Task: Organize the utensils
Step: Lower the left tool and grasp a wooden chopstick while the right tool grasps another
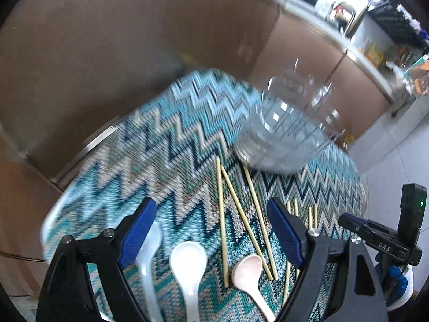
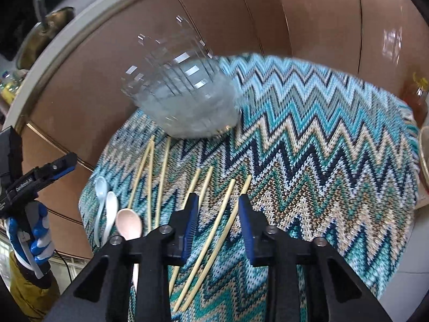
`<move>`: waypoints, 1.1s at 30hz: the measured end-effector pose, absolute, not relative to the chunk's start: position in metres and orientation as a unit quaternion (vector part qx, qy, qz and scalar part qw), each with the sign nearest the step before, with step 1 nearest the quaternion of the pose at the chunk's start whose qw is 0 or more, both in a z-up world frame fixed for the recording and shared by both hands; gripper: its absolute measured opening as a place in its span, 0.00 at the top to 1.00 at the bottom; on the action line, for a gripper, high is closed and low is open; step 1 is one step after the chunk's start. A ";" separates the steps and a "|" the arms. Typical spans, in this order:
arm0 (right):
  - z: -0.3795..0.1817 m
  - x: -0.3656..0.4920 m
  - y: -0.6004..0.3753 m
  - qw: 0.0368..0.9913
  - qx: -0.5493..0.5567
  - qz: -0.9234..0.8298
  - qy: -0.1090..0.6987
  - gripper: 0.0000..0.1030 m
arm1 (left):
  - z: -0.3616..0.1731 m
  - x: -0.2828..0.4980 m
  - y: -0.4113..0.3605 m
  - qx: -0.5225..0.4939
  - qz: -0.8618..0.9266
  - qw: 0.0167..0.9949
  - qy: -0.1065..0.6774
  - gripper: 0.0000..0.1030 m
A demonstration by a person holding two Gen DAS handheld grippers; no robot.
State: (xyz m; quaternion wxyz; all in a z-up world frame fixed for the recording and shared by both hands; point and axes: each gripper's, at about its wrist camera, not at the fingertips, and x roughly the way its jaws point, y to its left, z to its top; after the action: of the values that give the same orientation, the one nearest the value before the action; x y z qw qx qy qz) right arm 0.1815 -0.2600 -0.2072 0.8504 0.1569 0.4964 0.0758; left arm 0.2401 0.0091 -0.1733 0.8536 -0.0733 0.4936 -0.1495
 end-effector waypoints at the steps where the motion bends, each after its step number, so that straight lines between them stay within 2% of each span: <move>1: -0.212 0.187 -0.262 0.846 0.157 0.073 0.504 0.77 | -0.183 0.249 0.003 -0.072 -0.152 0.844 0.509 0.20; 5: -0.233 0.206 -0.266 0.826 0.155 0.063 0.538 0.86 | -0.204 0.269 -0.011 -0.066 -0.155 0.824 0.542 0.25; 12: -0.250 0.229 -0.264 0.811 0.156 0.057 0.561 0.87 | -0.230 0.291 -0.016 -0.052 -0.148 0.802 0.576 0.36; 18: -0.264 0.243 -0.251 0.803 0.139 0.056 0.577 0.87 | -0.243 0.301 -0.021 -0.042 -0.148 0.787 0.597 0.51; 23: -0.264 0.246 -0.250 0.802 0.131 0.056 0.580 0.87 | -0.250 0.306 -0.029 -0.031 -0.148 0.779 0.608 0.70; 25: -0.262 0.244 -0.251 0.802 0.127 0.057 0.581 0.88 | -0.252 0.309 -0.033 -0.025 -0.147 0.775 0.615 0.75; 28: -0.265 0.249 -0.248 0.801 0.124 0.058 0.583 0.89 | -0.253 0.313 -0.041 -0.016 -0.142 0.776 0.614 0.77; 33: -0.264 0.250 -0.251 0.800 0.120 0.062 0.584 0.89 | -0.257 0.322 -0.060 0.002 -0.129 0.776 0.617 0.88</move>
State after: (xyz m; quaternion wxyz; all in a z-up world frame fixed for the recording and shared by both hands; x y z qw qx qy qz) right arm 0.2504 -0.2515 -0.2642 0.8003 0.1198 0.5842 0.0622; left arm 0.3218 -0.0600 -0.2571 0.7763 0.0025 0.6170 -0.1292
